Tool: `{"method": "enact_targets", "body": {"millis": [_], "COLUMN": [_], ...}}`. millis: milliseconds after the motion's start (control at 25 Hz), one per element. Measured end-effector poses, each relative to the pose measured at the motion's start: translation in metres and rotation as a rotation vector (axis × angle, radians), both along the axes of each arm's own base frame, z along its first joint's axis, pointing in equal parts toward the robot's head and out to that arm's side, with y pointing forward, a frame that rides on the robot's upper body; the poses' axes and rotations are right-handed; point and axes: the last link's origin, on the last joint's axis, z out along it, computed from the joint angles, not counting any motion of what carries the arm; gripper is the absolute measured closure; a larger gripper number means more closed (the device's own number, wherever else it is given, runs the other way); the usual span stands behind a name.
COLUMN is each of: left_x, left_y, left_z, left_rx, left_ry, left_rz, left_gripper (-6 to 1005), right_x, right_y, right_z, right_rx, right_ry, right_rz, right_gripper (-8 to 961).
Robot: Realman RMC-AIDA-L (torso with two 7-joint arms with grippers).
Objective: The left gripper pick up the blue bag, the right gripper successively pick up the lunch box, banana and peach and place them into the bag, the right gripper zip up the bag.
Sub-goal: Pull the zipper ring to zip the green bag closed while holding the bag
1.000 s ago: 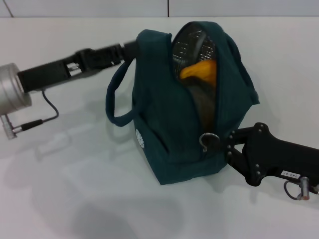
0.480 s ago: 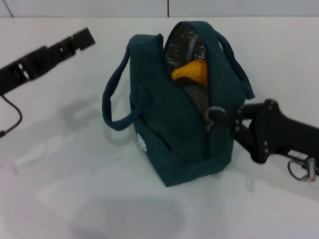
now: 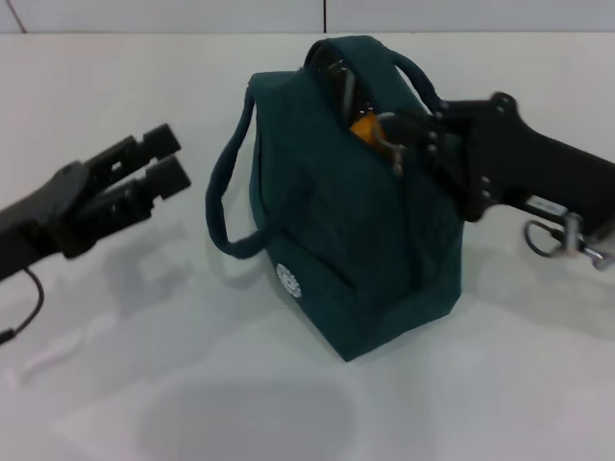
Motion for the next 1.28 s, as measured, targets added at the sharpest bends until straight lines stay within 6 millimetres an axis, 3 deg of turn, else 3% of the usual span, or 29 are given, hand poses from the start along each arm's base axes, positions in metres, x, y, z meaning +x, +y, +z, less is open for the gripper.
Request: {"method": "enact_targets", "body": {"millis": [280, 480, 720, 920, 1280], "left_x": [-0.015, -0.019, -0.026, -0.018, -0.006], "left_y": [-0.018, -0.019, -0.011, 0.007, 0.028], "left_z": [-0.004, -0.011, -0.029, -0.048, -0.056], "left_rx": [0.088, 0.144, 0.198, 0.222, 0.210], "left_ry": [0.014, 0.039, 0.105, 0.137, 0.160], "left_rz": [0.030, 0.044, 0.096, 0.098, 0.078], "left_gripper": [119, 121, 125, 129, 136], "right_x": [-0.036, -0.054, -0.059, -0.059, -0.057], "right_y": [0.021, 0.036, 0.041, 0.044, 0.044], "right_z": [-0.016, -0.019, -0.019, -0.018, -0.019], "right_rx": [-0.023, -0.004, 0.015, 0.025, 0.025], "right_ry": [-0.064, -0.086, -0.095, -0.093, -0.092], "right_rz": [0.080, 0.088, 0.090, 0.073, 0.065], "right_gripper": [936, 936, 936, 936, 935]}}
